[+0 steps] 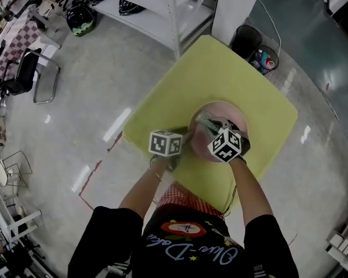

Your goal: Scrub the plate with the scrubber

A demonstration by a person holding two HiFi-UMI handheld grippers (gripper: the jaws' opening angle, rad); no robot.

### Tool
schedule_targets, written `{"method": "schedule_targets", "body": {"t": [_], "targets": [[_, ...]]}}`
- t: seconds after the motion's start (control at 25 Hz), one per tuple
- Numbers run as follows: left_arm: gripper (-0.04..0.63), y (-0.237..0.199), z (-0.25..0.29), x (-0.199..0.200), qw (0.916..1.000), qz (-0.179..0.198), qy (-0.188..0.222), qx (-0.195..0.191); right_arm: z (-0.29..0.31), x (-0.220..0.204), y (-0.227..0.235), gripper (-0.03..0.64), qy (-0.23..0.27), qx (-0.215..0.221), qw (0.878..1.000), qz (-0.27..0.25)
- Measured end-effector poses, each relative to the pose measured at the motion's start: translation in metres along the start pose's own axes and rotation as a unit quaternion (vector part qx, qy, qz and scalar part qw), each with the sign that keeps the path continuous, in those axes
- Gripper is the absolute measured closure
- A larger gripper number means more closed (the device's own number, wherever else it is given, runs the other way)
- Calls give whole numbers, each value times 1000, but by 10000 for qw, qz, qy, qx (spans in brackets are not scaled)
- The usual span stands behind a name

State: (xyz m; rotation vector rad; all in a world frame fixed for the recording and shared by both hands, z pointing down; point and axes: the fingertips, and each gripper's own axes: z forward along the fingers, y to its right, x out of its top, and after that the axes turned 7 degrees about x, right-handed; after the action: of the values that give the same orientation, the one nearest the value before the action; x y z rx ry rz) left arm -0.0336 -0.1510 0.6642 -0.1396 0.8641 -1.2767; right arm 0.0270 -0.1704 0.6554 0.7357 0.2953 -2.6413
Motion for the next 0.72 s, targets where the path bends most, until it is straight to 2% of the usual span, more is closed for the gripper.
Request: {"method": "schedule_targets", "body": {"t": [0.16, 0.28, 0.4, 0.56, 0.72], "targets": [[493, -1, 4, -1, 9996, -279, 18, -84, 0, -2, -10, 552, -194, 268, 9988, -369], [522, 1, 8, 0, 9997, -258, 23, -33, 0, -8, -18, 552, -268, 477, 9969, -565], [535, 4, 9, -1, 9996, -247, 34, 97, -2, -13, -31, 552, -306, 667, 9938, -840], [546, 8, 12, -3, 9987, -412, 130, 285, -10, -27, -49, 552, -322, 937, 9883, -1156], [549, 6, 8, -3, 9972, -226, 200, 691, -16, -28, -74, 552, -355, 1200, 9792, -1598]]}}
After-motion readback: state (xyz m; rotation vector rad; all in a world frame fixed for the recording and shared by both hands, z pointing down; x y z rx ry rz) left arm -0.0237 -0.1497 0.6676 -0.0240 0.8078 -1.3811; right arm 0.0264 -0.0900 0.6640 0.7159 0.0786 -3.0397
